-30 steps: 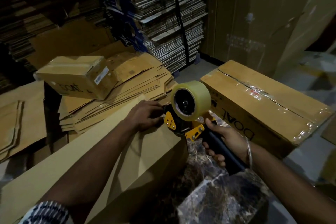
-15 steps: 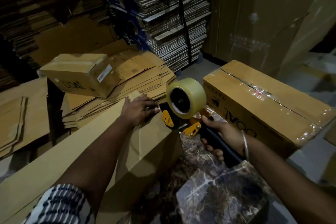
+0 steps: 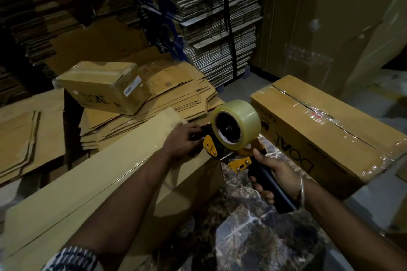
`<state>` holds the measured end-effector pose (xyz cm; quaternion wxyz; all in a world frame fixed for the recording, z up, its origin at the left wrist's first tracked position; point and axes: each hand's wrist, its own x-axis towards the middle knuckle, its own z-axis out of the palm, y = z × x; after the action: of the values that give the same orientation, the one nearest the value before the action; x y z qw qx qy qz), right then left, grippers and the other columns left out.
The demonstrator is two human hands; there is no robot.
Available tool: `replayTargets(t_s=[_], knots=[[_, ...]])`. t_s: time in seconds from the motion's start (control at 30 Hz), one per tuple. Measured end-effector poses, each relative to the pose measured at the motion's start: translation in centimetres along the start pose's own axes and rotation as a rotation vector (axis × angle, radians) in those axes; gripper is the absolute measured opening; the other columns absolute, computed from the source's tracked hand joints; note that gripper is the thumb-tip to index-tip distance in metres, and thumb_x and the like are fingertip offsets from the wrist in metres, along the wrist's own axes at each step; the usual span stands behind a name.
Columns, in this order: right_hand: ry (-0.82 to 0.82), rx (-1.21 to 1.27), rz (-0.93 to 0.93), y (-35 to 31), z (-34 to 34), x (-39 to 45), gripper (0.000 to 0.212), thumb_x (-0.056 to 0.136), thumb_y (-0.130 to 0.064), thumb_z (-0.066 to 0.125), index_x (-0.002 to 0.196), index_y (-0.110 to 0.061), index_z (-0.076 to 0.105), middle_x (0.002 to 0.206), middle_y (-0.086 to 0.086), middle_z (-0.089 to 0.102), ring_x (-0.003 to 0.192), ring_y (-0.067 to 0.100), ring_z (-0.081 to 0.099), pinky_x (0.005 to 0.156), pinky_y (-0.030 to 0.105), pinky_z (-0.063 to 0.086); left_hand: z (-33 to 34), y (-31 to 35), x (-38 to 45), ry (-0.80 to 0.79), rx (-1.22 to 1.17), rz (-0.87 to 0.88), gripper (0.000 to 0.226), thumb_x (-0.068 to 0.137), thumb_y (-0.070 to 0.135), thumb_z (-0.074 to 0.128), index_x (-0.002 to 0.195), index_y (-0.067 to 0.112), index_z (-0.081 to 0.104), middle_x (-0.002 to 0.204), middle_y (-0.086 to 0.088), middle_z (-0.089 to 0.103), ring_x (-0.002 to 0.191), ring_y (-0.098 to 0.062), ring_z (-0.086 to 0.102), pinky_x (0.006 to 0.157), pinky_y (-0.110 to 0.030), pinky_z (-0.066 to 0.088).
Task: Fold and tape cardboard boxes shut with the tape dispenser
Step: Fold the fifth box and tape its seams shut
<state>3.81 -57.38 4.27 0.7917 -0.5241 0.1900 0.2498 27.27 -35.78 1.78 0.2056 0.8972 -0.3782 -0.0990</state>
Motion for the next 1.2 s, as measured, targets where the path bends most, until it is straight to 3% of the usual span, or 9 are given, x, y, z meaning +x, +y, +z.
replayTargets(t_s=[0.13,0.23,0.37,0.5,0.7,0.93,1.07,1.2], knots=[[-0.014,0.000,-0.006,0.1,0.2,0.3,0.066,0.083,-0.069,0.058,0.070,-0.004,0.054,0.059,0.011,0.044,0.032,0.017,0.037,0.035,0.022,0.031,-0.6,0.8,0.1,0.042,-0.038,0.040,0.049,0.089,0.059,0.046,0.113,0.027,0.074,0.125,0.008,0.063,0.114,-0.017,0.057,0.113,-0.046,0.018],[-0.025,-0.005,-0.026,0.5,0.0,0.3,0.066,0.082,-0.070,0.055,0.069,-0.005,0.053,0.057,0.010,0.044,0.033,0.016,0.036,0.035,0.022,0.030,-0.8,0.9,0.1,0.055,-0.029,0.047,0.041,0.088,0.049,0.051,0.108,0.023,0.075,0.120,0.006,0.065,0.110,-0.016,0.058,0.115,-0.050,0.017],[-0.073,0.031,-0.075,2.6,-1.0,-0.5,0.078,0.059,-0.079,0.074,0.069,-0.004,0.057,0.060,0.013,0.045,0.033,0.017,0.037,0.037,0.025,0.029,-0.9,1.0,0.2,0.050,-0.010,0.052,0.045,0.085,0.061,0.050,0.100,0.027,0.075,0.106,0.014,0.060,0.102,-0.010,0.055,0.112,-0.052,0.019],[-0.089,0.011,-0.103,3.8,-1.3,-0.5,0.084,0.047,-0.078,0.083,0.070,-0.002,0.057,0.060,0.014,0.047,0.033,0.017,0.040,0.037,0.026,0.032,-0.8,1.1,0.0,0.059,0.032,0.073,0.056,0.084,0.066,0.042,0.107,0.026,0.074,0.112,0.010,0.062,0.111,-0.013,0.055,0.114,-0.054,0.020],[-0.087,0.051,-0.127,5.8,-2.2,-1.2,0.080,0.054,-0.077,0.081,0.069,-0.002,0.058,0.060,0.015,0.046,0.033,0.017,0.039,0.036,0.024,0.032,-0.7,0.7,0.1,0.040,0.097,0.066,0.050,0.088,0.066,0.046,0.112,0.032,0.073,0.125,0.009,0.062,0.126,-0.015,0.050,0.112,-0.062,0.021],[-0.052,0.069,-0.228,7.7,-2.2,-1.7,0.076,0.056,-0.069,0.085,0.069,0.000,0.057,0.057,0.014,0.048,0.031,0.018,0.041,0.033,0.022,0.034,-0.9,1.8,-0.1,0.027,0.214,0.018,0.047,0.091,0.063,0.043,0.118,0.034,0.070,0.135,0.009,0.059,0.138,-0.013,0.041,0.117,-0.059,0.000],[-0.066,0.069,-0.227,7.8,-2.4,-1.8,0.075,0.060,-0.068,0.084,0.072,0.000,0.056,0.057,0.015,0.049,0.031,0.018,0.042,0.033,0.022,0.033,-0.7,2.2,-0.6,0.047,0.241,-0.021,0.051,0.090,0.063,0.037,0.121,0.035,0.067,0.138,0.010,0.058,0.144,-0.015,0.033,0.116,-0.065,0.003],[-0.113,0.091,-0.209,8.1,-2.7,-2.6,0.074,0.061,-0.068,0.083,0.075,-0.001,0.056,0.055,0.014,0.051,0.031,0.016,0.043,0.033,0.023,0.032,-0.9,2.7,-0.6,0.055,0.263,-0.020,0.041,0.095,0.060,0.047,0.118,0.034,0.069,0.138,0.011,0.059,0.147,-0.014,0.030,0.115,-0.066,0.002]])
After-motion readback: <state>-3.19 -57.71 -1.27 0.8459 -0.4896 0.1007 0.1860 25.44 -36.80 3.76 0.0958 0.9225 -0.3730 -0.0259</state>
